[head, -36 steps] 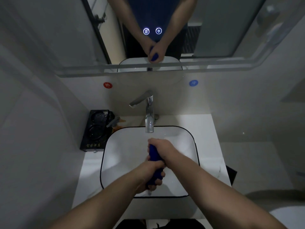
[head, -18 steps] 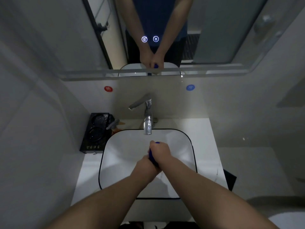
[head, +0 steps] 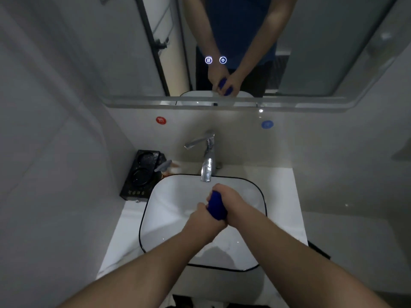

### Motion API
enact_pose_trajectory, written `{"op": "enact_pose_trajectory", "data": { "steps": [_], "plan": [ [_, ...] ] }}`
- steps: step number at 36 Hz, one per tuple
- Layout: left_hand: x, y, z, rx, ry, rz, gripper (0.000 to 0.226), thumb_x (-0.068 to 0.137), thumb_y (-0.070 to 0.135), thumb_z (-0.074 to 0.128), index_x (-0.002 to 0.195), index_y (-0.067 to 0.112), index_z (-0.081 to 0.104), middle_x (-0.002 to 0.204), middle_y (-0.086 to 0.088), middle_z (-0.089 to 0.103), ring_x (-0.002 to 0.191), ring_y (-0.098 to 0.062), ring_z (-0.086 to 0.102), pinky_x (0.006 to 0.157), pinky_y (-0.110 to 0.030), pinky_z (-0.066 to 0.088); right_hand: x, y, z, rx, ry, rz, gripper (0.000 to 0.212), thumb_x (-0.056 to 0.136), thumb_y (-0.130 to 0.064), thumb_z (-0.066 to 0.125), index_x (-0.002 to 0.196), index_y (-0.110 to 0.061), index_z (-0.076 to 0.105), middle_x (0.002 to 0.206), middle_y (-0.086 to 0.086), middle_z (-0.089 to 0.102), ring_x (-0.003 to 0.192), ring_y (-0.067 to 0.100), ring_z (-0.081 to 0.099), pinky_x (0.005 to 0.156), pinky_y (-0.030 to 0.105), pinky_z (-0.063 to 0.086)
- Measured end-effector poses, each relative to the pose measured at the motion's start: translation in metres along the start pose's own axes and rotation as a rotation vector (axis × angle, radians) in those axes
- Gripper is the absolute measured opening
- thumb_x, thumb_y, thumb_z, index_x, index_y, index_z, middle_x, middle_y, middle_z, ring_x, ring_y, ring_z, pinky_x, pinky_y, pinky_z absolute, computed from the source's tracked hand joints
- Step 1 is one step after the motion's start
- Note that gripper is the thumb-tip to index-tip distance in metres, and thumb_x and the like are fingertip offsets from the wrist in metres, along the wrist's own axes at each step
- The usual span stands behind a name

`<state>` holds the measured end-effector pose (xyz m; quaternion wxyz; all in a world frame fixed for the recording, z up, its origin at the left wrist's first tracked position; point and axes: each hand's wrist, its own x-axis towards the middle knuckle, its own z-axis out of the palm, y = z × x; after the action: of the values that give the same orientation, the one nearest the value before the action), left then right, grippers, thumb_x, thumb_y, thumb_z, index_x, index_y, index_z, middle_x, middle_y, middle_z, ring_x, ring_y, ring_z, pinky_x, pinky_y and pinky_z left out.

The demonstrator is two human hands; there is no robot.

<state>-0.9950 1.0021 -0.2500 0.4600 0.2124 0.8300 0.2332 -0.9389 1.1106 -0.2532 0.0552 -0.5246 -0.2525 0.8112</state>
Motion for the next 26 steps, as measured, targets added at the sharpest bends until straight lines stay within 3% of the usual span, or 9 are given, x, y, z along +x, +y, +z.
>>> {"op": "enact_pose_trajectory", "data": {
  "steps": [3, 6, 8, 11, 14, 18, 21, 23, 26],
  "plan": [
    [-0.021, 0.002, -0.026, -0.119, -0.049, 0.012, 0.055, 0.073, 0.04, 0.081, 0.117, 0.027, 0.051, 0.096, -0.007, 0.078, 0.068, -0.017, 0.078, 0.054, -0.028, 0.058, -0.015, -0.003, -0.006, 0.059, -0.201, -0.022, 0.047, 0.092, -0.041, 0.08, 0.122, -0.006, 0.069, 0.105, 0.009, 0.08, 0.092, 0.023, 0.078, 0.085, 0.039, 0.064],
    [-0.032, 0.003, -0.05, -0.216, -0.029, 0.043, 0.055, 0.078, 0.041, 0.086, 0.122, 0.024, 0.059, 0.107, -0.006, 0.079, 0.089, -0.021, 0.078, 0.077, -0.038, 0.064, -0.03, -0.008, -0.012, -0.174, -0.315, -0.097, 0.073, 0.089, -0.073, 0.072, 0.134, -0.016, 0.068, 0.124, 0.009, 0.079, 0.117, 0.03, 0.075, 0.107, 0.047, 0.057],
    [-0.038, 0.007, -0.064, -0.276, -0.078, -0.012, 0.052, 0.083, 0.043, 0.088, 0.125, 0.028, 0.062, 0.114, -0.002, 0.079, 0.104, -0.024, 0.077, 0.082, -0.04, 0.065, -0.042, -0.007, -0.014, -0.348, -0.377, -0.122, 0.079, 0.09, -0.081, 0.061, 0.132, -0.015, 0.071, 0.122, 0.008, 0.08, 0.118, 0.031, 0.075, 0.109, 0.048, 0.057],
    [-0.051, 0.009, -0.077, -0.326, -0.14, -0.055, 0.046, 0.09, 0.04, 0.085, 0.127, 0.023, 0.066, 0.115, -0.003, 0.082, 0.109, -0.025, 0.078, 0.089, -0.045, 0.068, -0.06, 0.0, -0.013, -0.44, -0.393, -0.123, 0.063, 0.095, -0.068, 0.066, 0.133, -0.017, 0.068, 0.118, 0.006, 0.081, 0.108, 0.029, 0.079, 0.097, 0.046, 0.064],
    [-0.061, 0.012, -0.084, -0.383, -0.128, 0.008, 0.042, 0.096, 0.028, 0.08, 0.133, 0.015, 0.065, 0.118, -0.008, 0.081, 0.11, -0.026, 0.078, 0.094, -0.047, 0.066, -0.074, 0.0, -0.013, -0.533, -0.343, -0.227, 0.055, 0.096, -0.051, 0.075, 0.139, -0.022, 0.06, 0.118, 0.009, 0.08, 0.104, 0.03, 0.08, 0.099, 0.054, 0.062],
    [-0.077, 0.021, -0.091, -0.533, -0.206, 0.113, 0.032, 0.105, 0.017, 0.064, 0.137, 0.017, 0.063, 0.12, -0.013, 0.08, 0.109, -0.033, 0.079, 0.092, -0.048, 0.067, -0.1, -0.009, -0.009, -0.642, -0.321, -0.305, 0.056, 0.094, -0.062, 0.071, 0.132, -0.022, 0.065, 0.103, -0.001, 0.082, 0.086, 0.014, 0.077, 0.076, 0.031, 0.059],
    [-0.086, 0.026, -0.102, -0.598, -0.324, 0.165, 0.035, 0.105, 0.012, 0.054, 0.139, 0.015, 0.062, 0.131, -0.02, 0.074, 0.119, -0.04, 0.074, 0.104, -0.058, 0.06, -0.116, -0.011, -0.002, -0.721, -0.183, -0.415, 0.069, 0.081, -0.077, 0.069, 0.126, -0.025, 0.066, 0.113, -0.001, 0.077, 0.098, 0.014, 0.071, 0.078, 0.027, 0.053],
    [-0.087, 0.029, -0.108, -0.56, -0.34, 0.19, 0.036, 0.105, 0.013, 0.054, 0.139, 0.011, 0.063, 0.133, -0.02, 0.072, 0.124, -0.041, 0.071, 0.109, -0.06, 0.056, -0.125, -0.008, 0.004, -0.679, -0.155, -0.478, 0.067, 0.074, -0.075, 0.074, 0.122, -0.031, 0.063, 0.116, -0.004, 0.076, 0.102, 0.011, 0.073, 0.08, 0.023, 0.056],
    [-0.085, 0.032, -0.116, -0.509, -0.265, 0.204, 0.03, 0.108, 0.015, 0.053, 0.134, 0.013, 0.068, 0.129, -0.017, 0.075, 0.121, -0.039, 0.072, 0.107, -0.062, 0.057, -0.133, -0.003, 0.011, -0.661, -0.097, -0.536, 0.051, 0.081, -0.056, 0.086, 0.118, -0.033, 0.059, 0.115, -0.006, 0.074, 0.098, 0.006, 0.074, 0.072, 0.017, 0.058]
  ]
}}
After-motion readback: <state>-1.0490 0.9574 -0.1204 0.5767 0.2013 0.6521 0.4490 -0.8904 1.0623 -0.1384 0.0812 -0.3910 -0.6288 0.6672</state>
